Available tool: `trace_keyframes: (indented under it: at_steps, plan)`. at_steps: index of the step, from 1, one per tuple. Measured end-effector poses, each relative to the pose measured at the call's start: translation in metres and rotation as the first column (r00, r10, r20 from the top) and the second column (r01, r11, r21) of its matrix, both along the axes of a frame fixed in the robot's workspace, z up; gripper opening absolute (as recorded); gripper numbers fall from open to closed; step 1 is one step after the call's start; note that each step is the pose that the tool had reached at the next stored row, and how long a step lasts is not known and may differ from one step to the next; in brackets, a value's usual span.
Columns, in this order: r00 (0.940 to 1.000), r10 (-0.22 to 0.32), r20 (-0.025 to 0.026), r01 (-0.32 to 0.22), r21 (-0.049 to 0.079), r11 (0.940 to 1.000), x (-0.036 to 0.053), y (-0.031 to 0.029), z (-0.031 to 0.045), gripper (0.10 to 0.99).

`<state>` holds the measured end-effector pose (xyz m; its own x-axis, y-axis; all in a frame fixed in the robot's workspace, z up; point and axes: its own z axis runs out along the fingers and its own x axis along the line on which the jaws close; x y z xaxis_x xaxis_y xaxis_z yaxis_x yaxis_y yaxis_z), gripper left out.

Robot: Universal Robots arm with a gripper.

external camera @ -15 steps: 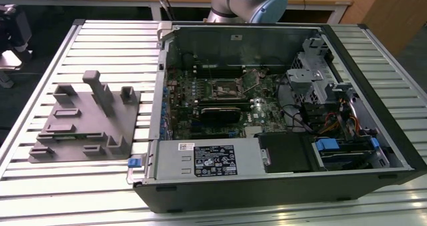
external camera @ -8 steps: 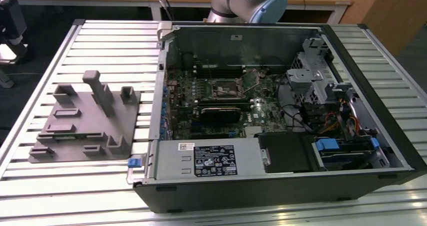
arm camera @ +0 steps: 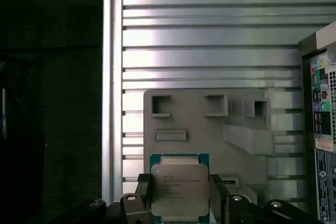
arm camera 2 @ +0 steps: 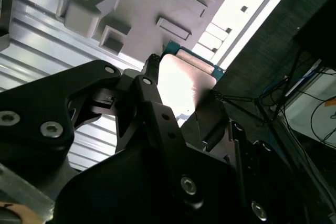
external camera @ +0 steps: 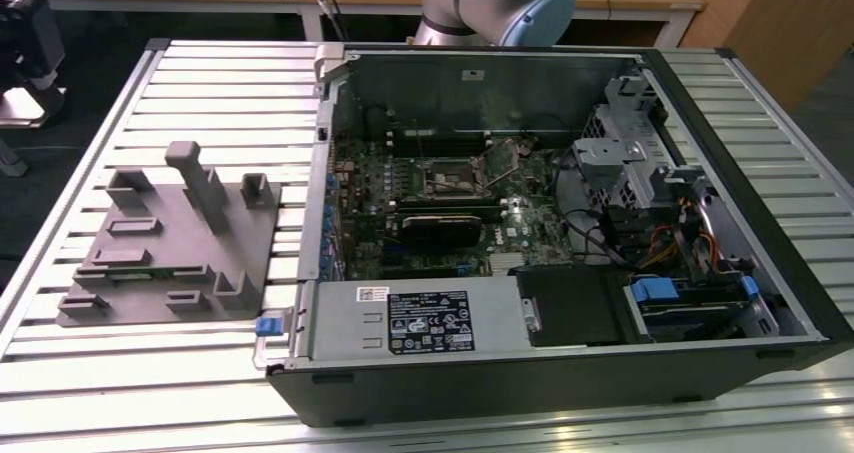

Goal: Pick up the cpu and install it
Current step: 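Pick up the cpu and move it towards the insertion slot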

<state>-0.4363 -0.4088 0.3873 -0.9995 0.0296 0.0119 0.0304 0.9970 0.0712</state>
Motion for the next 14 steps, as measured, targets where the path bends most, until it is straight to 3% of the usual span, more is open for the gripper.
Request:
trace_keyframes:
  at_steps: [14]
  plan:
    - [1.0000, 0.000, -0.0001, 0.000, 0.000, 1.0000, 0.0164, 0.0000, 0.0000, 0.533]
